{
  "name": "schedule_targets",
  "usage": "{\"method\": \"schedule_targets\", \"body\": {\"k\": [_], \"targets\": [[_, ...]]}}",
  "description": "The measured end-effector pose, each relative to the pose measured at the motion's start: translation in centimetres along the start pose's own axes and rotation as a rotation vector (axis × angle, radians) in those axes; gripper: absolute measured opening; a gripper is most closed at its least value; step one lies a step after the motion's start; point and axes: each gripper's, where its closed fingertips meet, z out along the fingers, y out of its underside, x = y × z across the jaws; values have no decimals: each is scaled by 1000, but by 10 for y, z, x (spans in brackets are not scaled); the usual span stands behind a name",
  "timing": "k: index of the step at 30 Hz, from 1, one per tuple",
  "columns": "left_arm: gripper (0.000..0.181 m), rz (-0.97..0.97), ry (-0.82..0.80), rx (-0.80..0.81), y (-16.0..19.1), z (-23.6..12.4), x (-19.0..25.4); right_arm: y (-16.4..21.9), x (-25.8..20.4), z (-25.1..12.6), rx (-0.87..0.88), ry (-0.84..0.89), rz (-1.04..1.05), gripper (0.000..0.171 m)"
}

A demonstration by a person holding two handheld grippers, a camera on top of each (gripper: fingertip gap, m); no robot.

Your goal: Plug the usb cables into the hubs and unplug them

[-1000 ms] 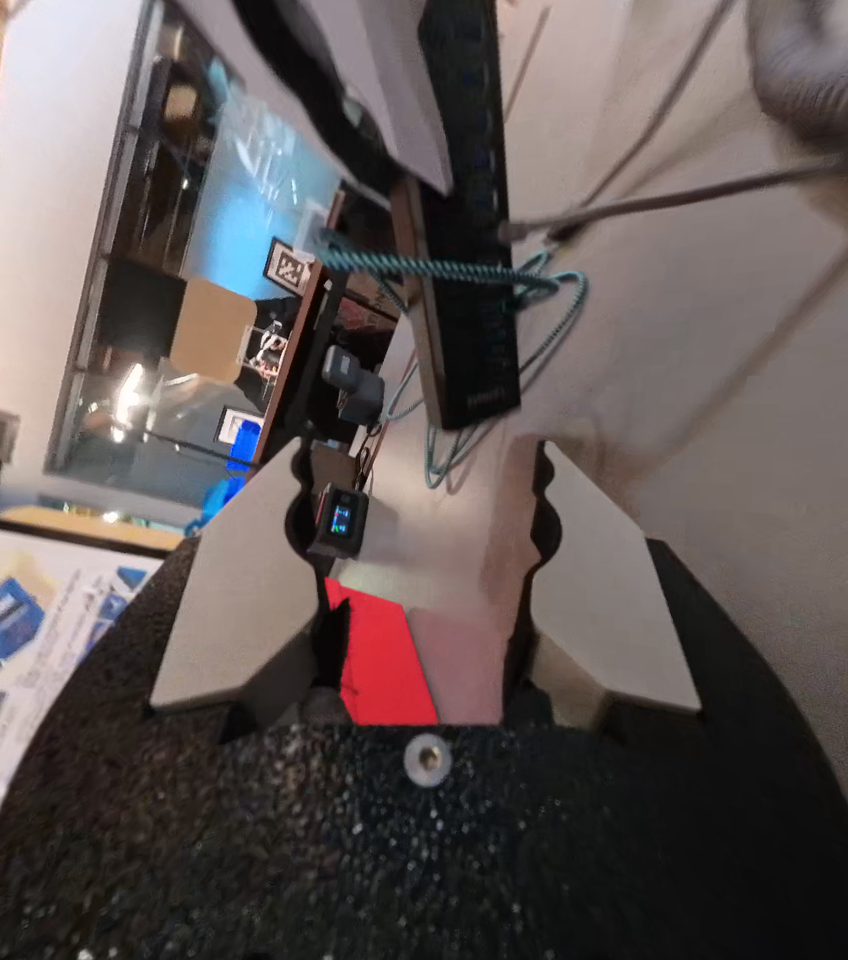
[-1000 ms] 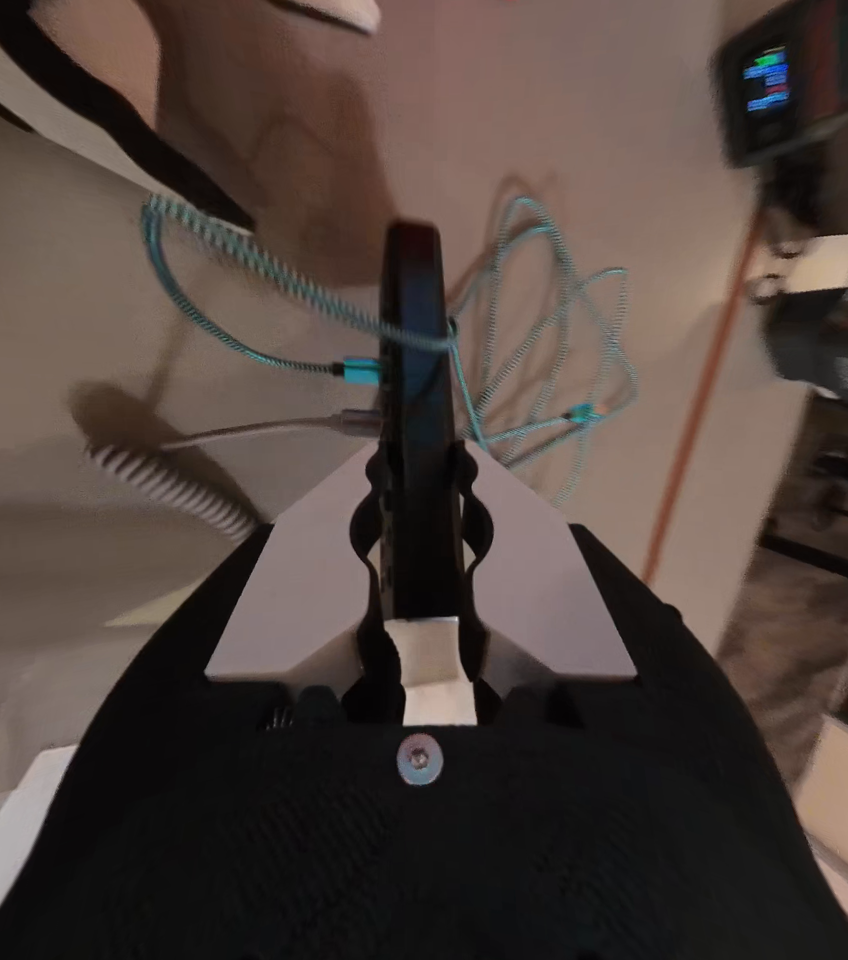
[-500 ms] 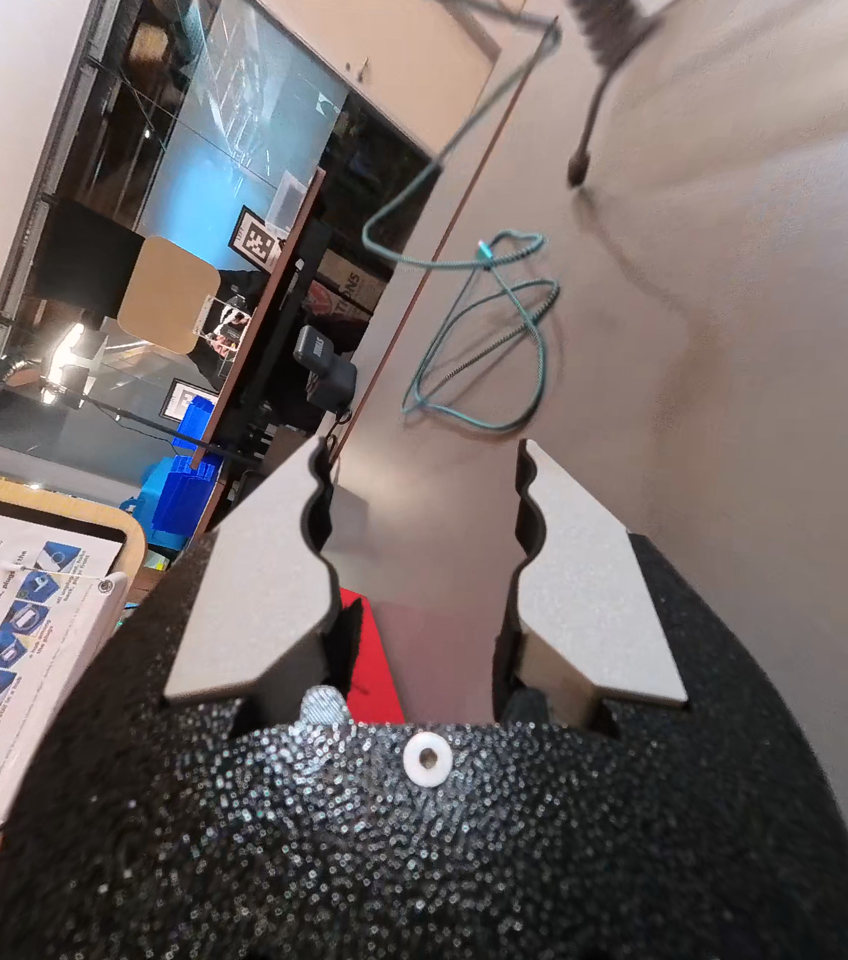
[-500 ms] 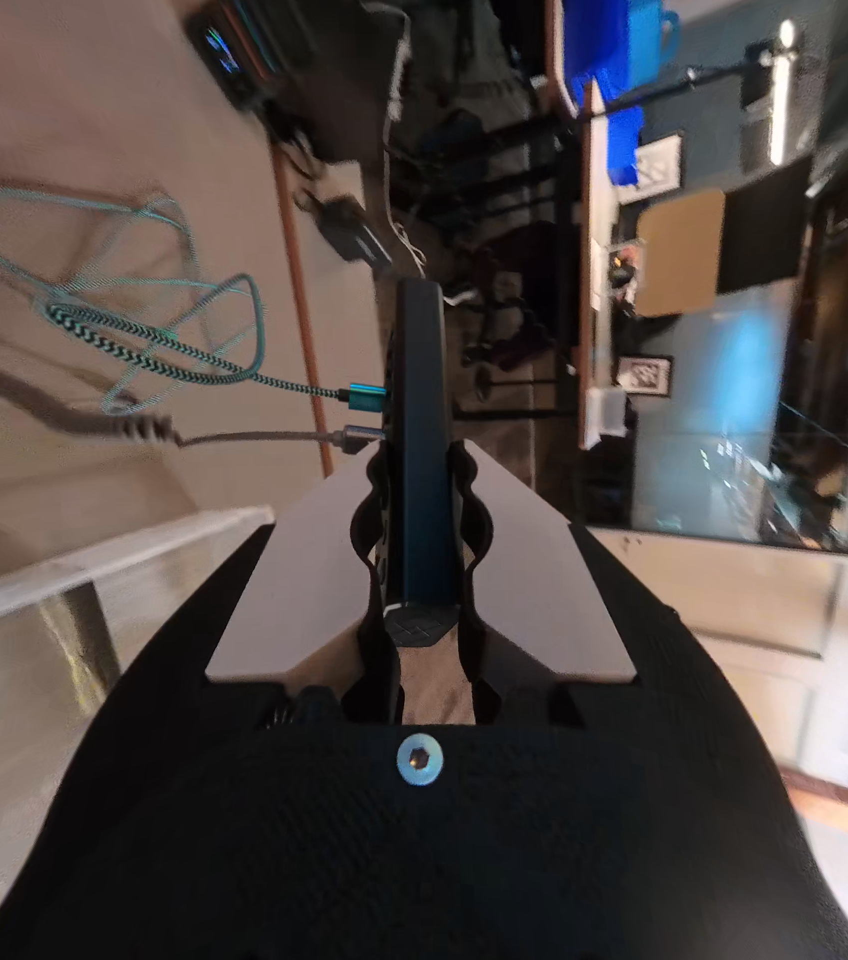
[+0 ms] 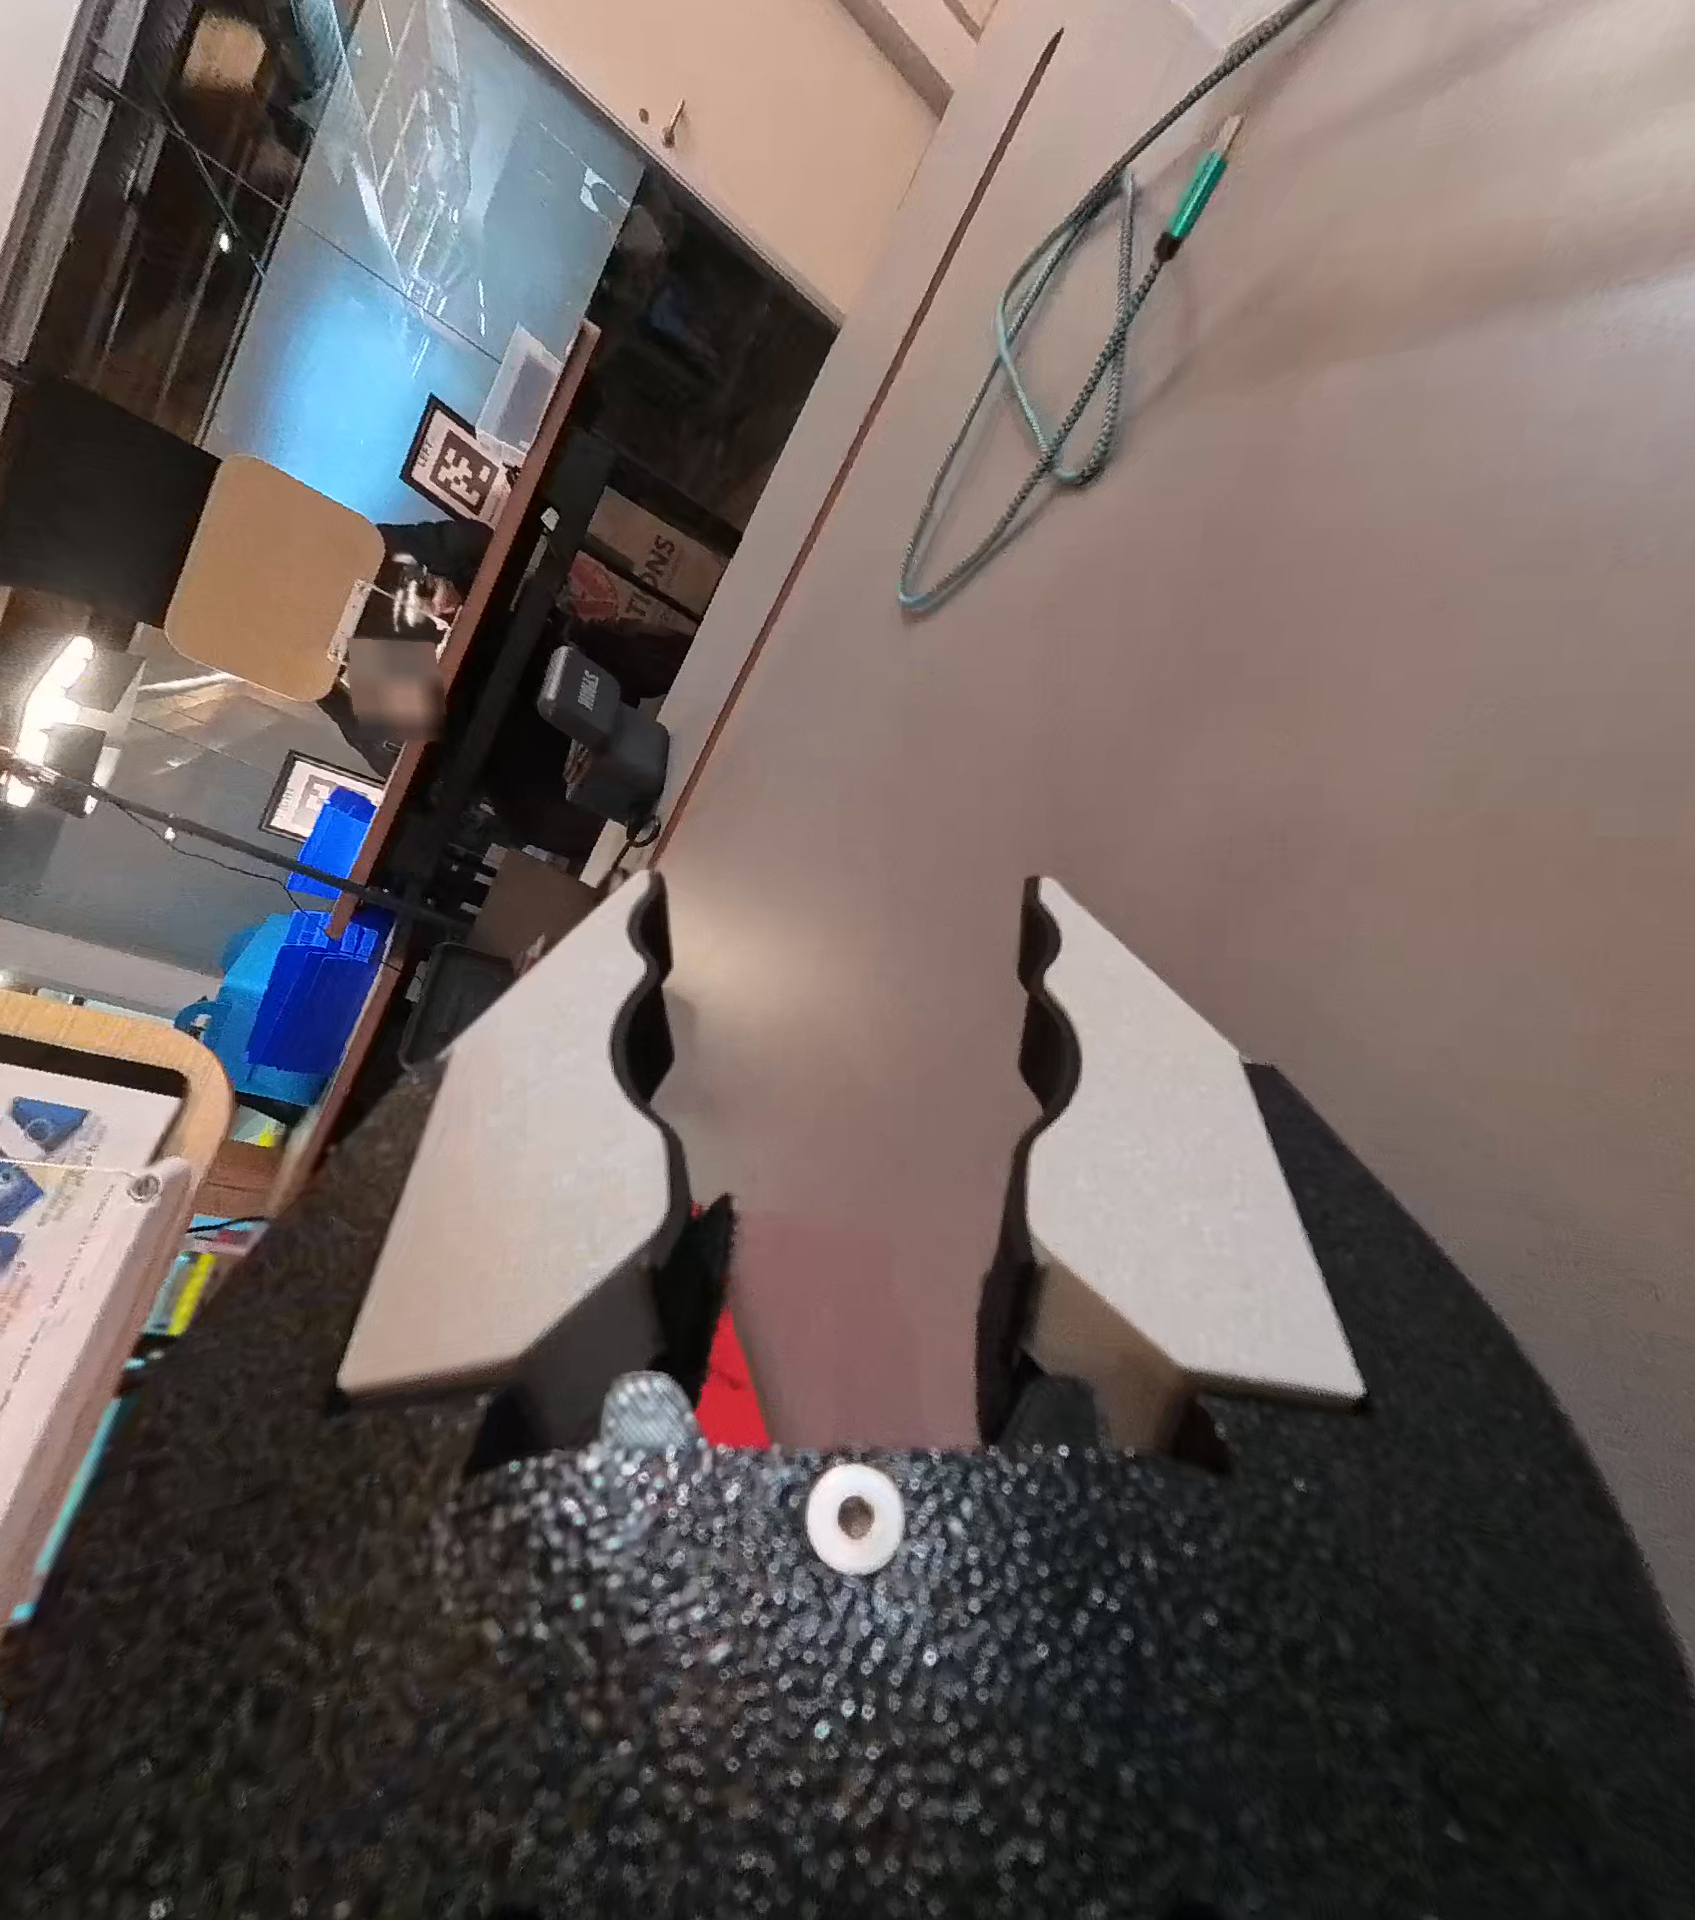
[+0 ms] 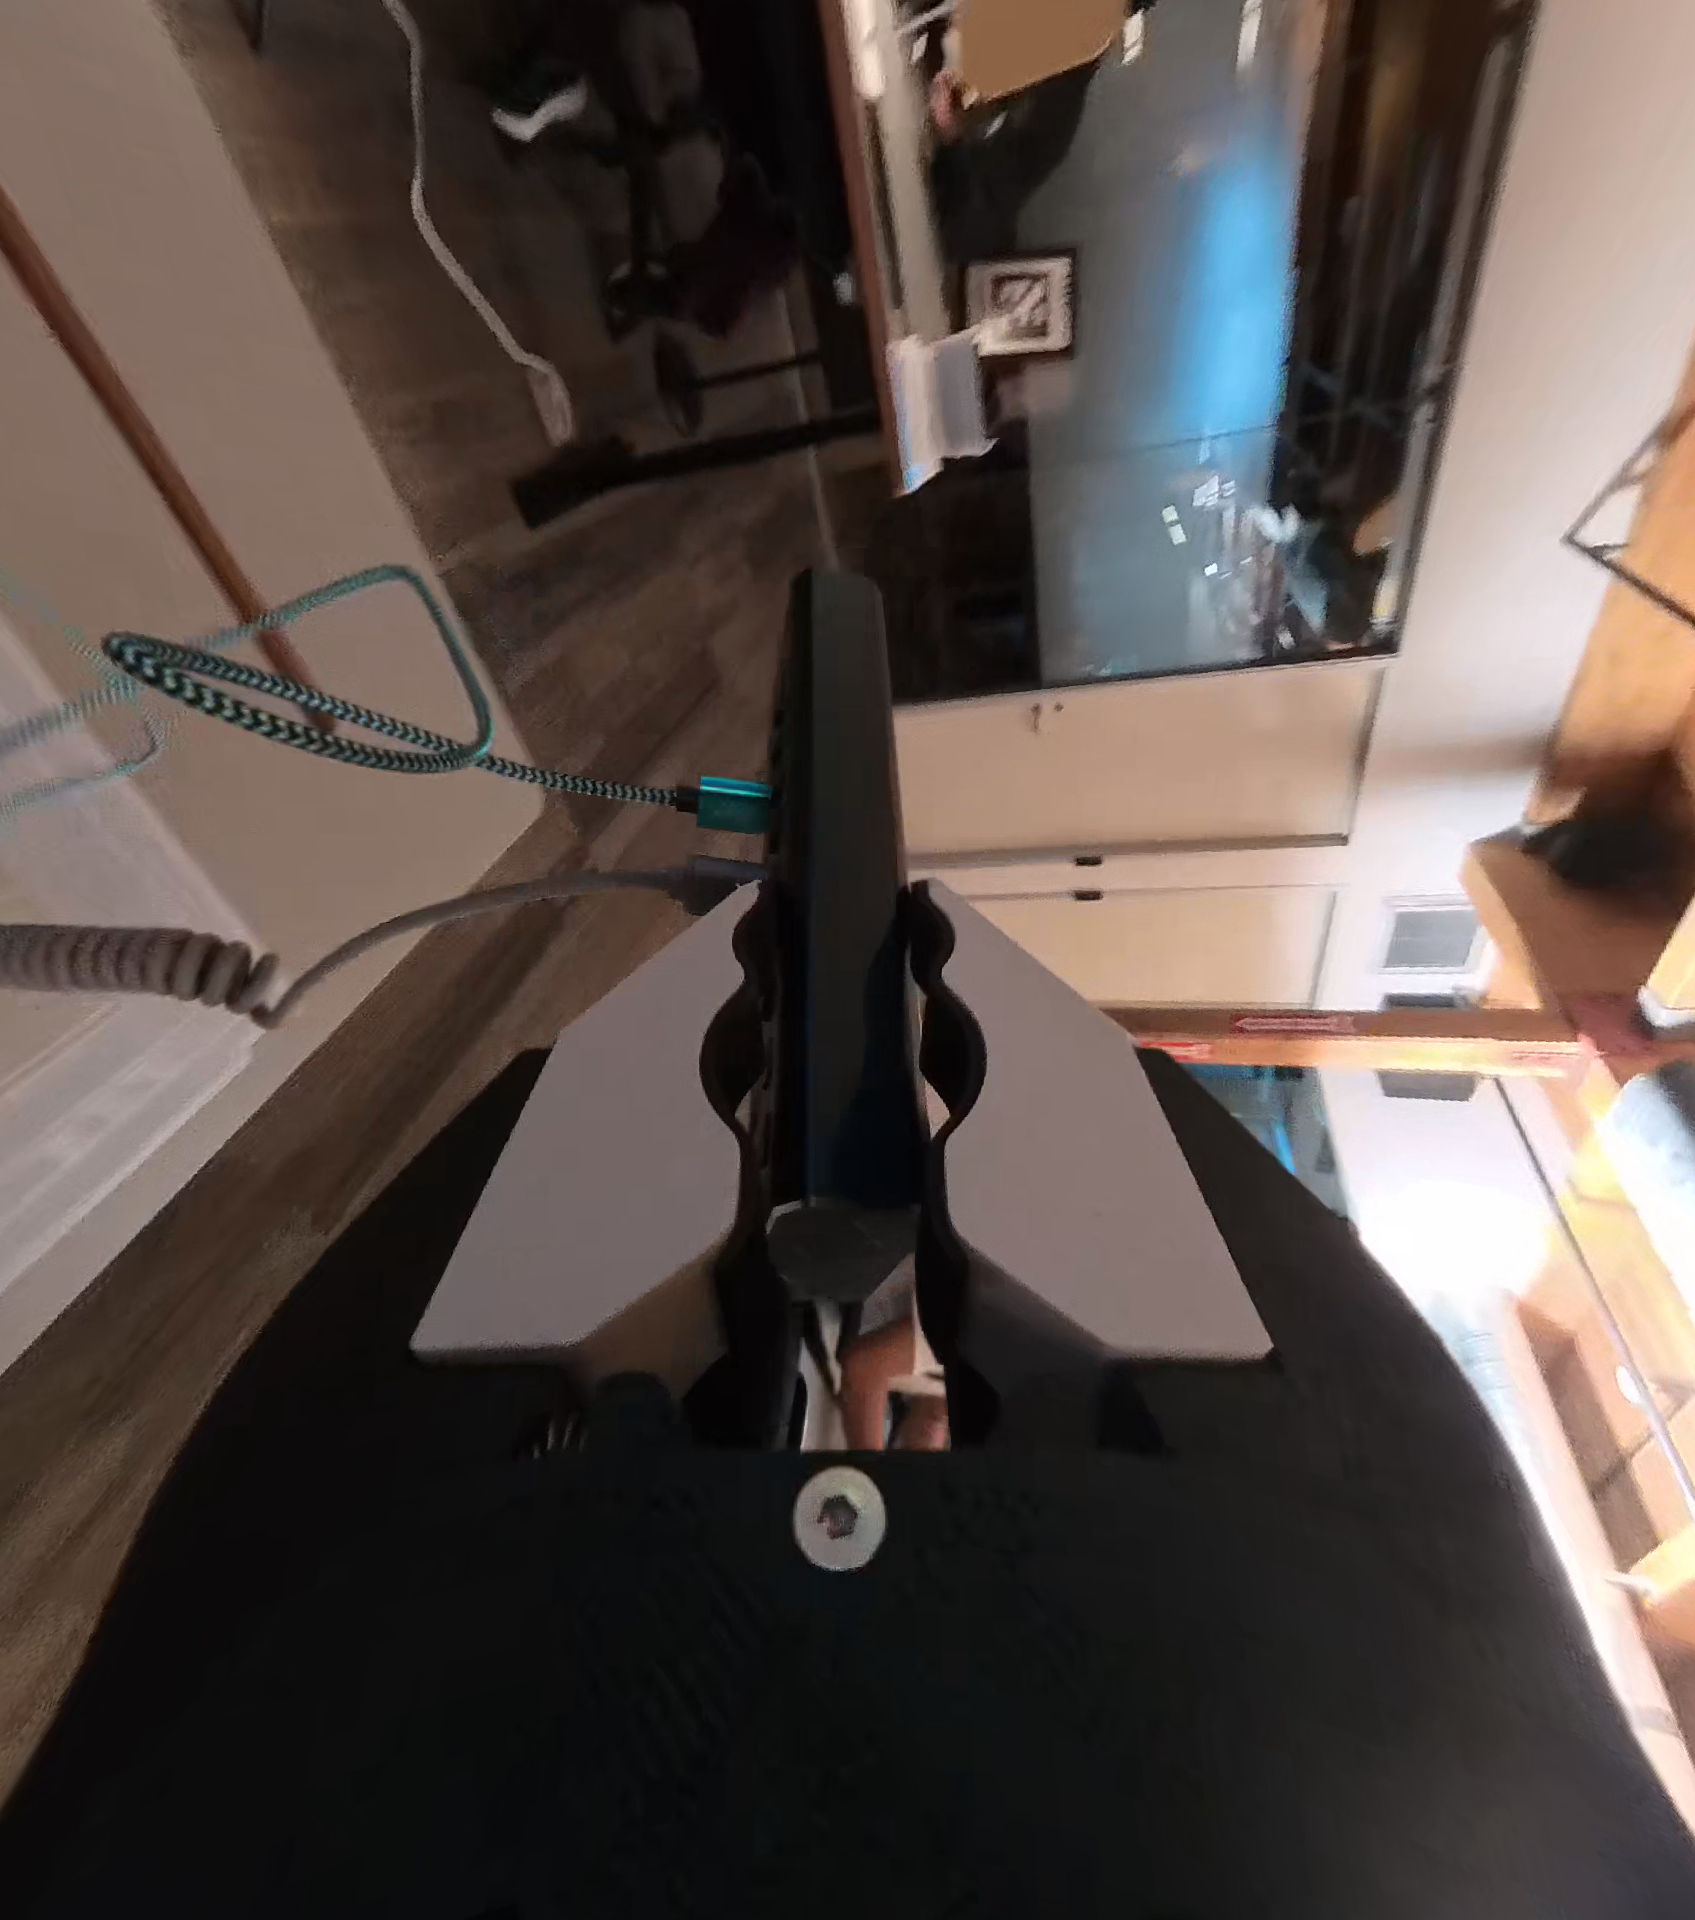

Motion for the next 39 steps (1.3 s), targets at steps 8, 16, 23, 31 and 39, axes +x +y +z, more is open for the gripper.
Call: {"method": "schedule_targets", "body": {"k": [8, 16, 23, 31, 39], "targets": [[71, -218, 109, 65, -9, -2, 6, 45, -133, 69, -88, -286, -88, 24], [69, -242, 137, 64, -8, 0, 10, 51, -220, 97, -95, -494, -126, 23], [63, -229, 176, 55, -10, 2, 18, 54, -246, 94, -99, -677, -19, 24], [63, -237, 165, 63, -10, 1, 15, 81, -307, 120, -195, -815, 40, 24], [63, -224, 171, 64, -11, 0, 17, 104, -347, 118, -437, -980, 193, 30]]}}
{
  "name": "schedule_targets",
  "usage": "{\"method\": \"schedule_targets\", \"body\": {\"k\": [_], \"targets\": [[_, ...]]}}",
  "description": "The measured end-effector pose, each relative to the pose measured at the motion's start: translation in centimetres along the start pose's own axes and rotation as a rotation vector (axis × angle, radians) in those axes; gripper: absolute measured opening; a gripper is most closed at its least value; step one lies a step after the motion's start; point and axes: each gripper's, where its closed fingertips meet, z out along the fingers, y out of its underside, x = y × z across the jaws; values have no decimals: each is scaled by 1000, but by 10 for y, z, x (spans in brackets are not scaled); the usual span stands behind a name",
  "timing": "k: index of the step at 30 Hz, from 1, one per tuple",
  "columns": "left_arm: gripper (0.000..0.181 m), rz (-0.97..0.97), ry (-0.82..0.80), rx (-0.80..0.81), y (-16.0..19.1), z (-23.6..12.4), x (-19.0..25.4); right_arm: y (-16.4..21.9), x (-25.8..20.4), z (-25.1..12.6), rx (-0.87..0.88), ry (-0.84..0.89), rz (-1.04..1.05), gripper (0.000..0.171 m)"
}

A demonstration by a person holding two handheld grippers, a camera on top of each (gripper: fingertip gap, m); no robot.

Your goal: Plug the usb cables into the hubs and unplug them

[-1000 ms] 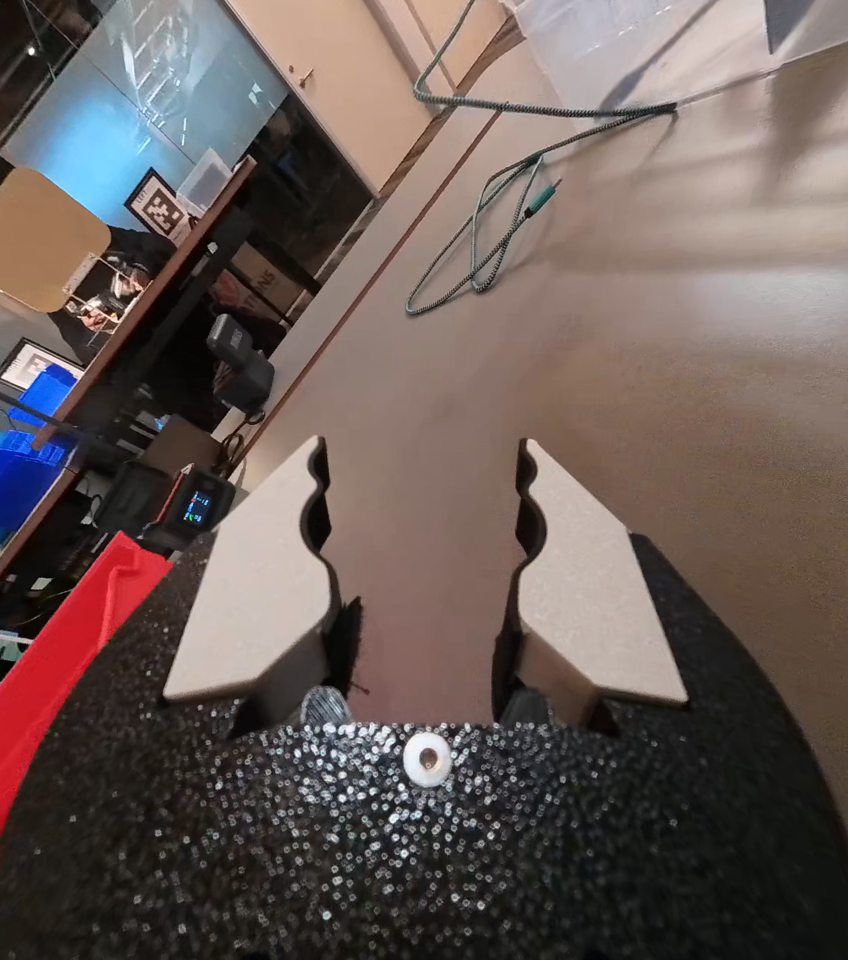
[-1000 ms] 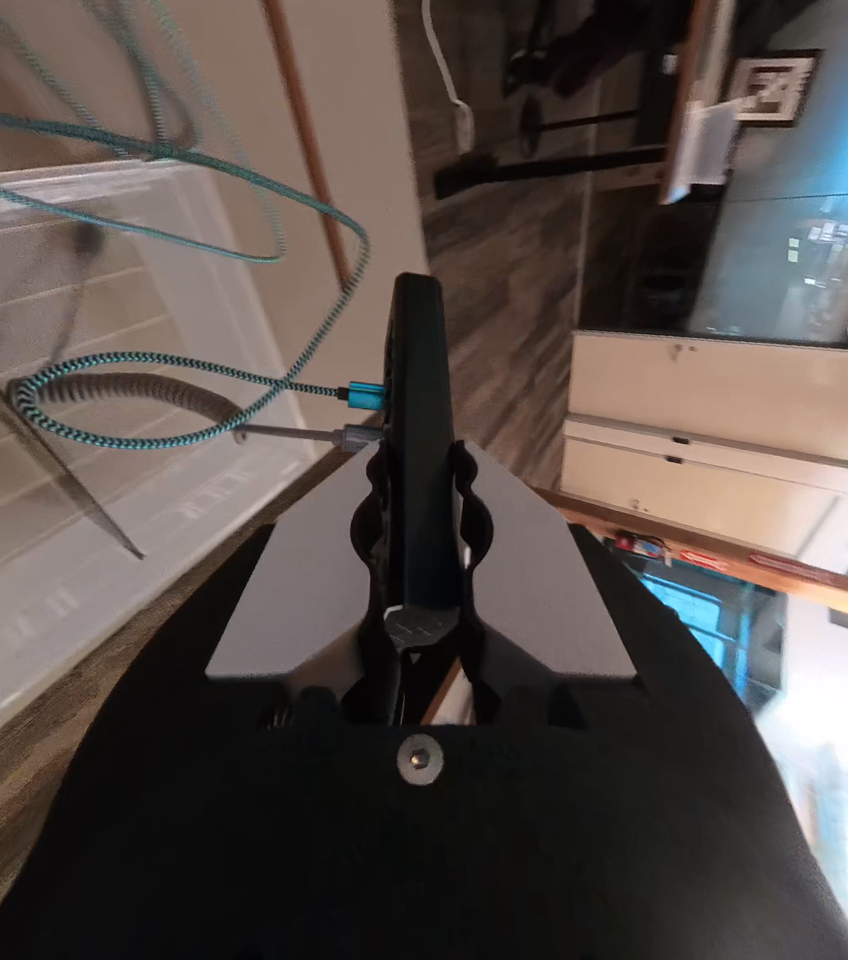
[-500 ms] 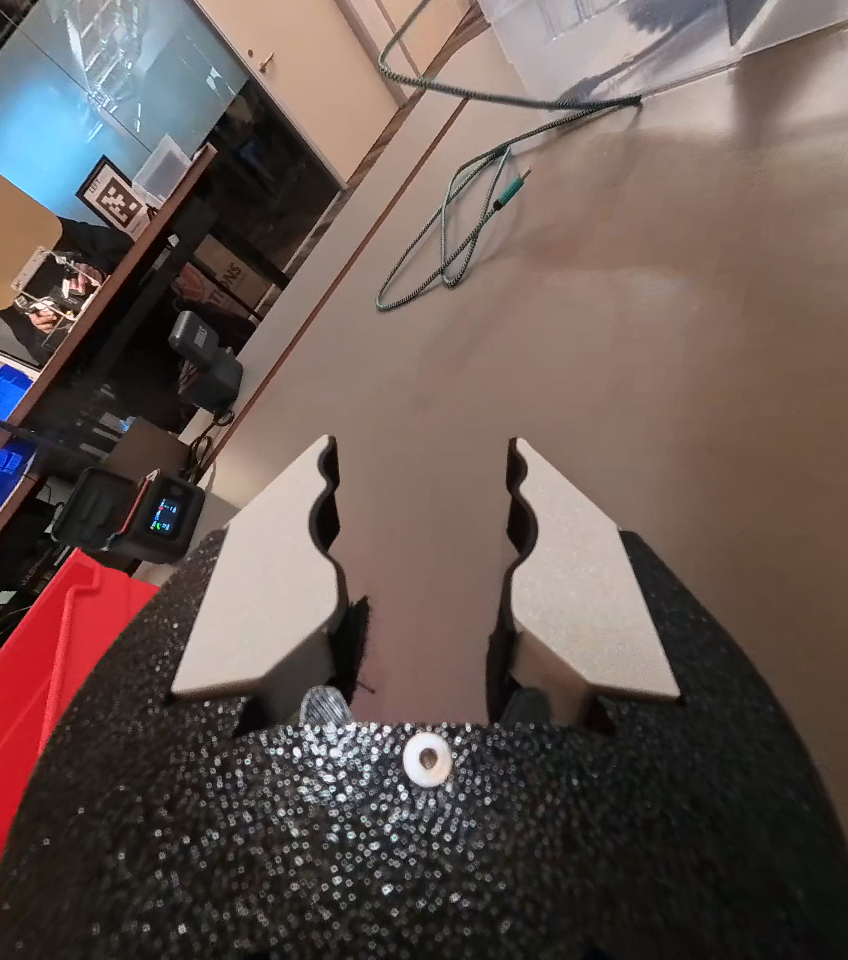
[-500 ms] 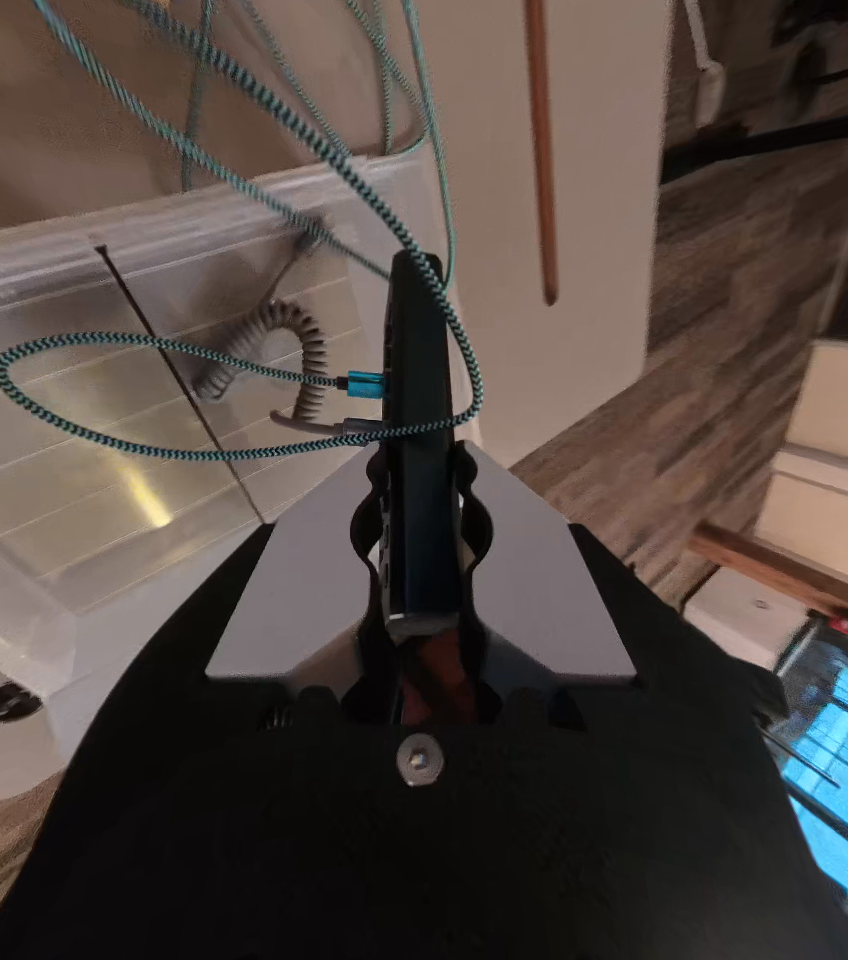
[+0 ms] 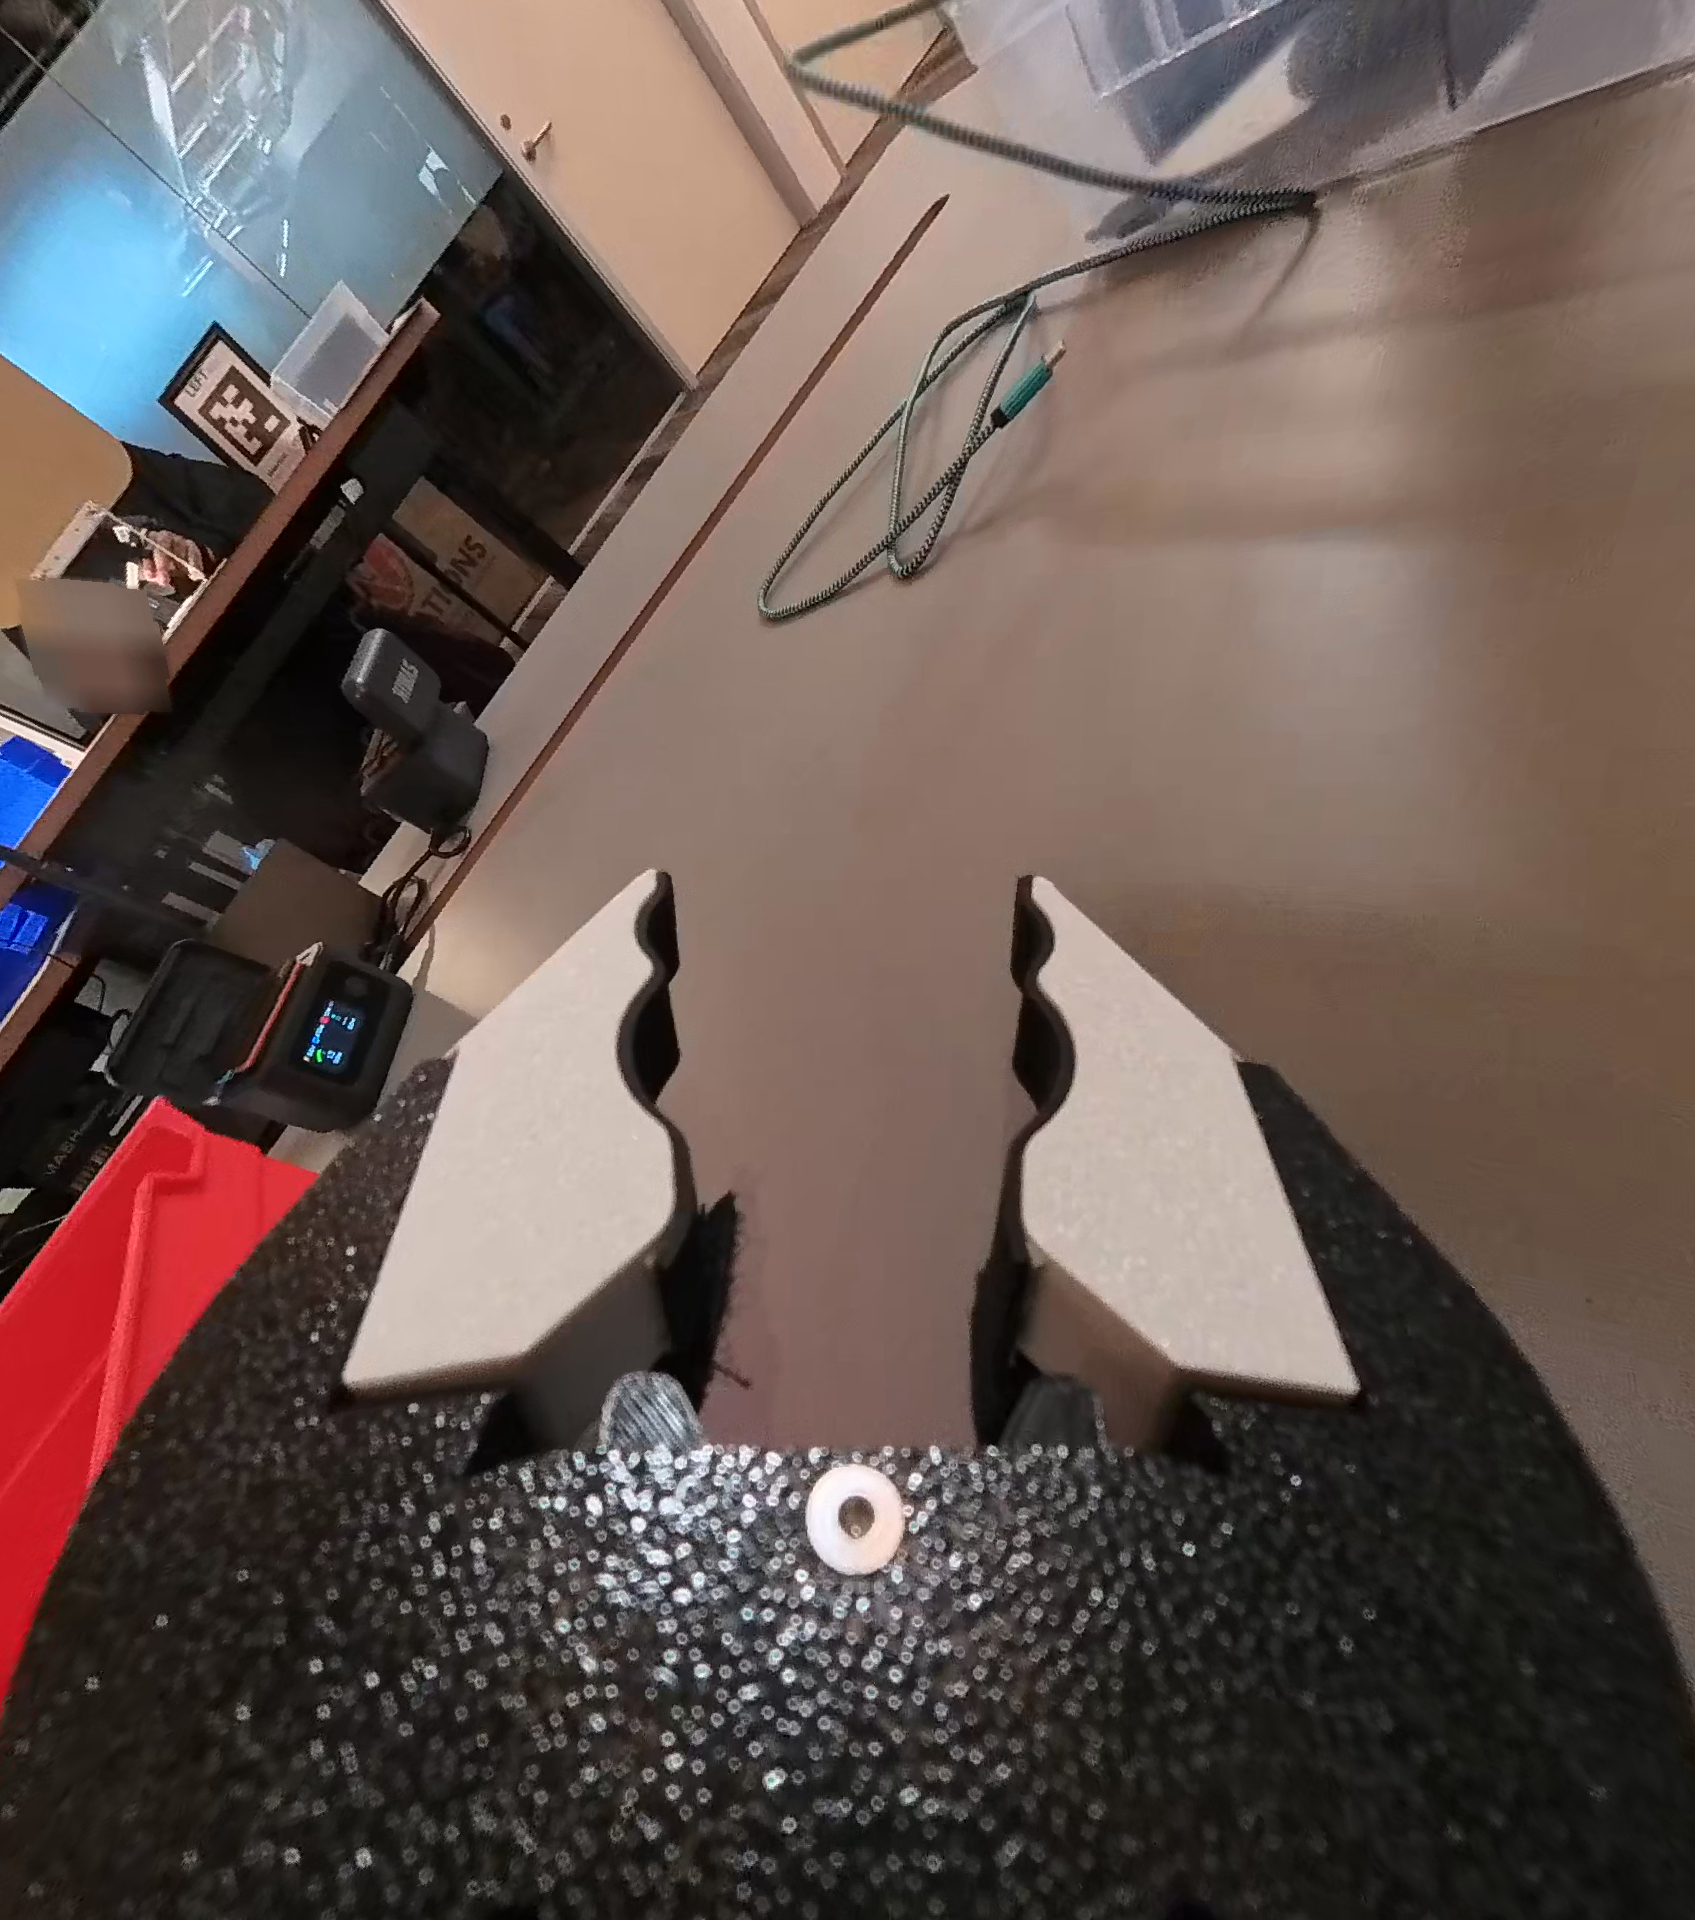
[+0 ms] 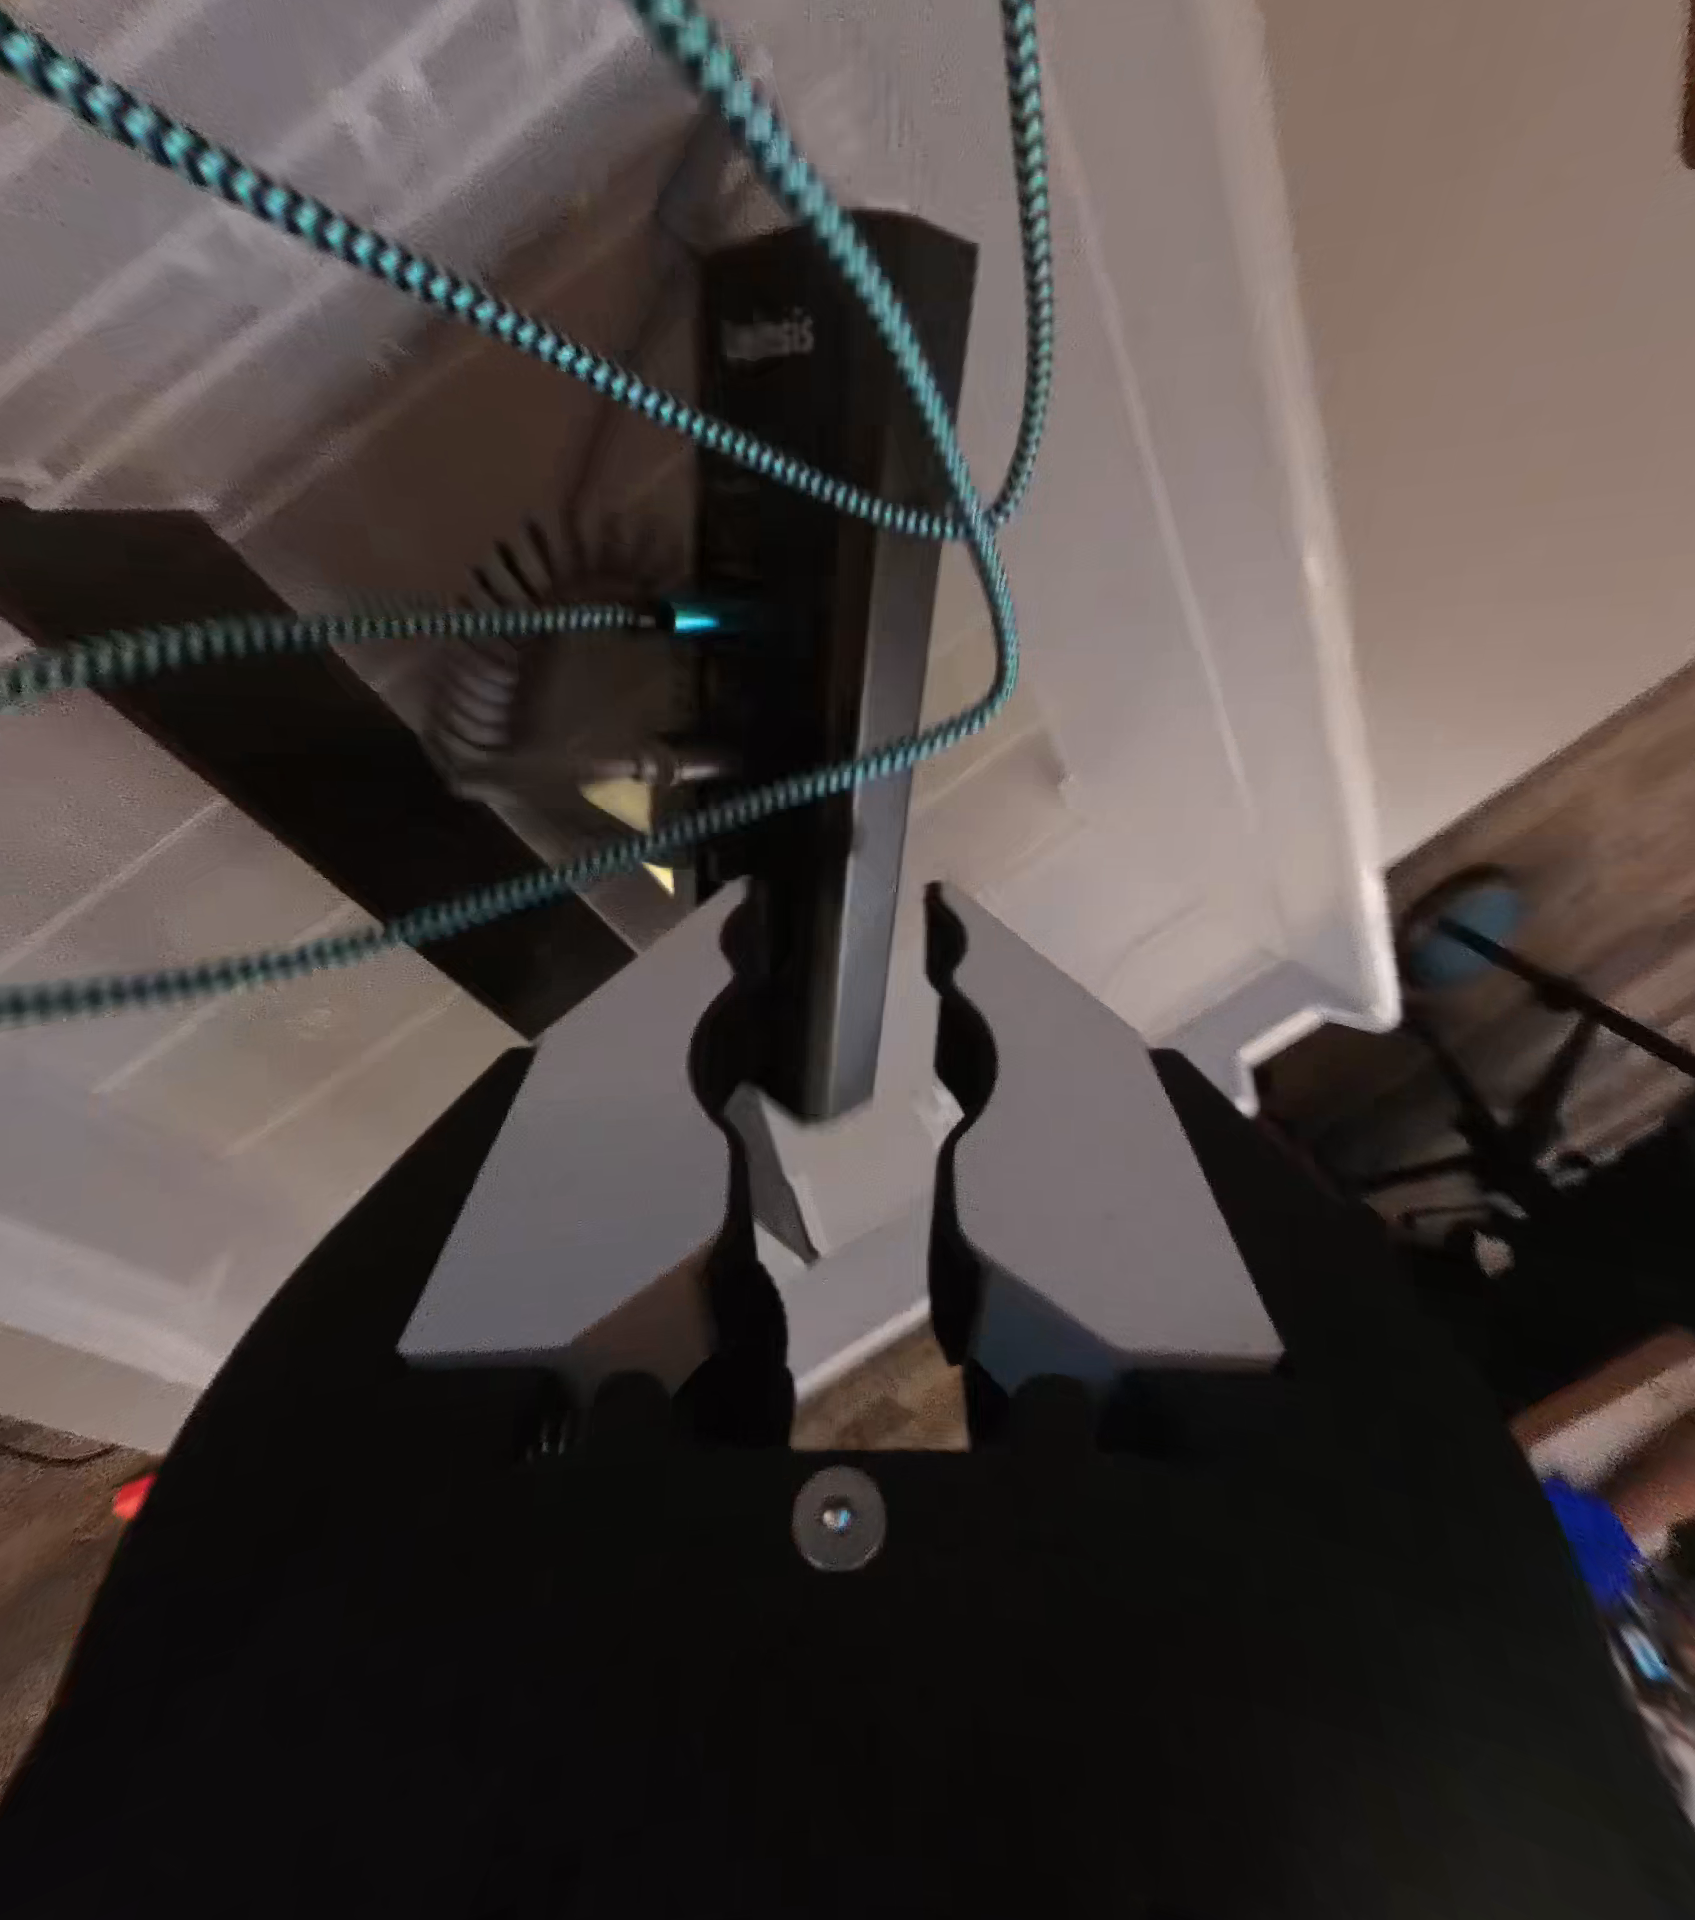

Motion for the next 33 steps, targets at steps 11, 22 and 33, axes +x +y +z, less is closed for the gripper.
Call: {"method": "schedule_targets", "body": {"k": [11, 22, 33], "targets": [[63, 3, 14, 11, -5, 0, 4, -121, -30, -131, 311, 204, -263, 75], [61, 11, 20, 26, -8, -3, 5, -205, -109, 11, -29, -41, -360, 42], [60, 27, 30, 30, -11, -4, 8, -209, -106, 46, -157, -137, -278, 16]]}}
